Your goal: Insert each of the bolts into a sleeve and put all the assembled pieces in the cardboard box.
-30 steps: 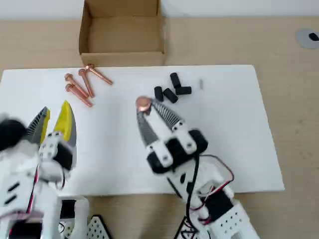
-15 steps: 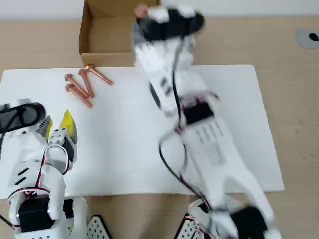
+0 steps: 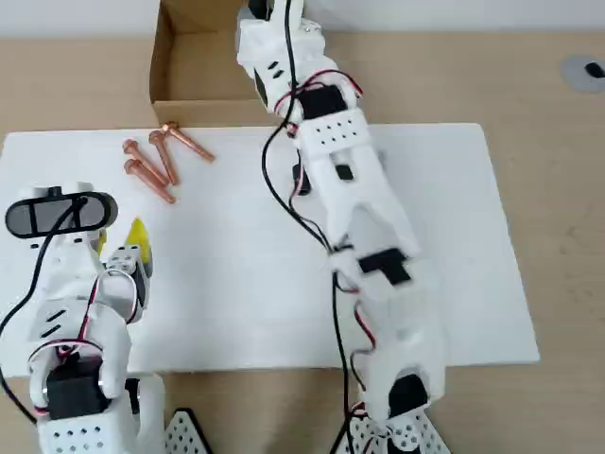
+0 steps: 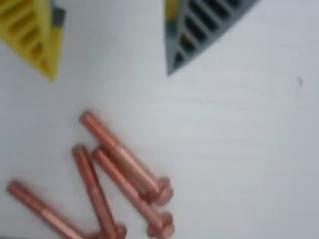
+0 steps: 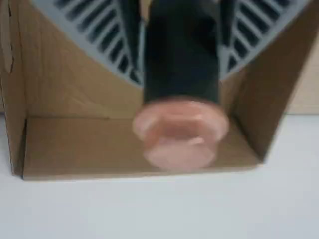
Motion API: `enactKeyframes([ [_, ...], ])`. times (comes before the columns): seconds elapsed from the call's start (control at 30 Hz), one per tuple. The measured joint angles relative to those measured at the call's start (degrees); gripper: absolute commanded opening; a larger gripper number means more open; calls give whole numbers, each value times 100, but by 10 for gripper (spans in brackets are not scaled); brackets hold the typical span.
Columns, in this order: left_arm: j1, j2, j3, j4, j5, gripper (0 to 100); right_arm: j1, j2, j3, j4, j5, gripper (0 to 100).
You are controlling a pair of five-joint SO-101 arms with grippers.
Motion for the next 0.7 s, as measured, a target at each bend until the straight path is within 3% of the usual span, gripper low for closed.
enactKeyframes([
  [0.33,-589,0,352,-62,-202,157,475,3033,-3086,642,149,9],
  [0.47,-624,0,352,-44,-202,157,651,3692,-3578,659,545,9],
  [0.7,-624,0,352,-44,-202,157,651,3815,-3719,659,615,9],
])
